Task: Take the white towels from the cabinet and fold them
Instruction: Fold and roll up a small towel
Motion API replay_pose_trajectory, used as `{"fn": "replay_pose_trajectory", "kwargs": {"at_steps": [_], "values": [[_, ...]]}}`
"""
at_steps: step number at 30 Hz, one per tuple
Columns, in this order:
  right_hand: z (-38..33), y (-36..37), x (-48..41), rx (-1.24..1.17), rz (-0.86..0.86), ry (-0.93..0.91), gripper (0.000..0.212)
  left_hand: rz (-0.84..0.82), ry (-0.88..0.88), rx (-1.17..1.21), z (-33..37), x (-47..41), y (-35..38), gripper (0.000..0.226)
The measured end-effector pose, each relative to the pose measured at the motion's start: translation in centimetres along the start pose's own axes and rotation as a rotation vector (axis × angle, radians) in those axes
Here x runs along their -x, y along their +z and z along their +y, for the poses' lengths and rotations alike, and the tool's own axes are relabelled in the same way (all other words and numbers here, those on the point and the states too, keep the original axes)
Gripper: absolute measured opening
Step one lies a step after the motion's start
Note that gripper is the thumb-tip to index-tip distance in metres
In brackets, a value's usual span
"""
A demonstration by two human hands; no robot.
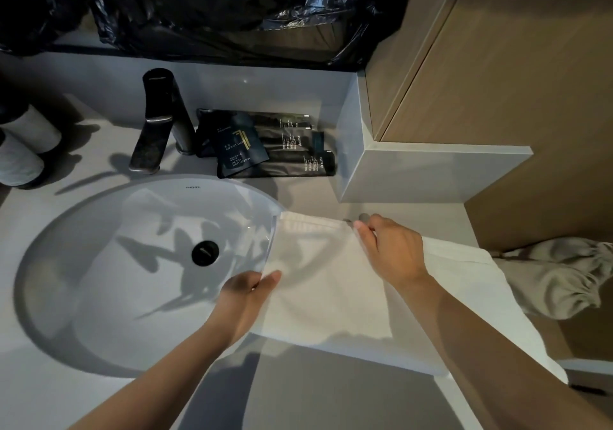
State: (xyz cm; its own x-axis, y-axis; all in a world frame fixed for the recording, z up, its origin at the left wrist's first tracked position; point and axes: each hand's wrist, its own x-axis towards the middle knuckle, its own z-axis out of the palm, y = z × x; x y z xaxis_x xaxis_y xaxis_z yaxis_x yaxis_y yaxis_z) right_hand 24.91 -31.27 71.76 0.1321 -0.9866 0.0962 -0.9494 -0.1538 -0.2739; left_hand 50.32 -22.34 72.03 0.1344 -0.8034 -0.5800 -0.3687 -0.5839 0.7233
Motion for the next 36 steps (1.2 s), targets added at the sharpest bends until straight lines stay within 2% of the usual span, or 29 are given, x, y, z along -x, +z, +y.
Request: {"fn": "replay_pose_trajectory", "kwargs": {"at_steps": [3,7,9,11,13,15,17,20,25,27,31,36], "values": [[0.7,0.1,0.7,-0.024,0.05,-0.033,0.023,0.082,0.0,-0.003,0.1,0.4,0.4,0.051],[1.6,-0.3,1.2,-0.076,-0.069,-0.138,0.025,0.113,-0.011,0.063,0.2,0.5,0.4,0.051],[1.5,-0.5,1.2,-0.086,-0.118,-0.169,0.029,0.065,-0.024,0.172,0.1,0.6,0.0,0.035],[1.4,-0.5,1.5,-0.078,-0.107,-0.232,0.03,0.027,-0.019,0.258,0.1,0.8,-0.4,0.007],[1.6,-0.5,1.8,-0.069,-0.075,-0.269,0.026,0.013,0.011,0.261,-0.2,1.0,-0.5,0.012],[1.8,-0.4,2.1,-0.058,-0.042,-0.231,0.021,0.011,0.005,0.209,-0.7,0.8,-0.6,0.011],[1.6,-0.4,2.1,-0.068,-0.045,-0.156,0.022,-0.088,-0.043,0.223,-0.6,0.8,-0.9,0.015],[1.2,-0.3,1.7,-0.113,-0.065,-0.095,0.022,-0.258,-0.088,0.223,-1.0,0.8,-1.2,0.048],[1.0,0.1,1.1,-0.115,-0.084,-0.012,0.024,-0.168,0.012,0.003,-2.5,1.4,-1.1,0.09],[1.0,0.1,0.7,-0.065,-0.118,-0.032,0.025,-0.12,0.023,-0.044,-2.6,1.5,-0.9,0.09],[1.0,-0.3,-0.1,-0.012,-0.145,-0.098,0.021,-0.028,0.061,-0.172,-2.0,1.4,-0.6,0.069],[0.6,0.0,-0.5,0.048,-0.081,-0.067,0.021,-0.009,0.057,-0.281,-2.2,1.2,-0.7,0.068]]}}
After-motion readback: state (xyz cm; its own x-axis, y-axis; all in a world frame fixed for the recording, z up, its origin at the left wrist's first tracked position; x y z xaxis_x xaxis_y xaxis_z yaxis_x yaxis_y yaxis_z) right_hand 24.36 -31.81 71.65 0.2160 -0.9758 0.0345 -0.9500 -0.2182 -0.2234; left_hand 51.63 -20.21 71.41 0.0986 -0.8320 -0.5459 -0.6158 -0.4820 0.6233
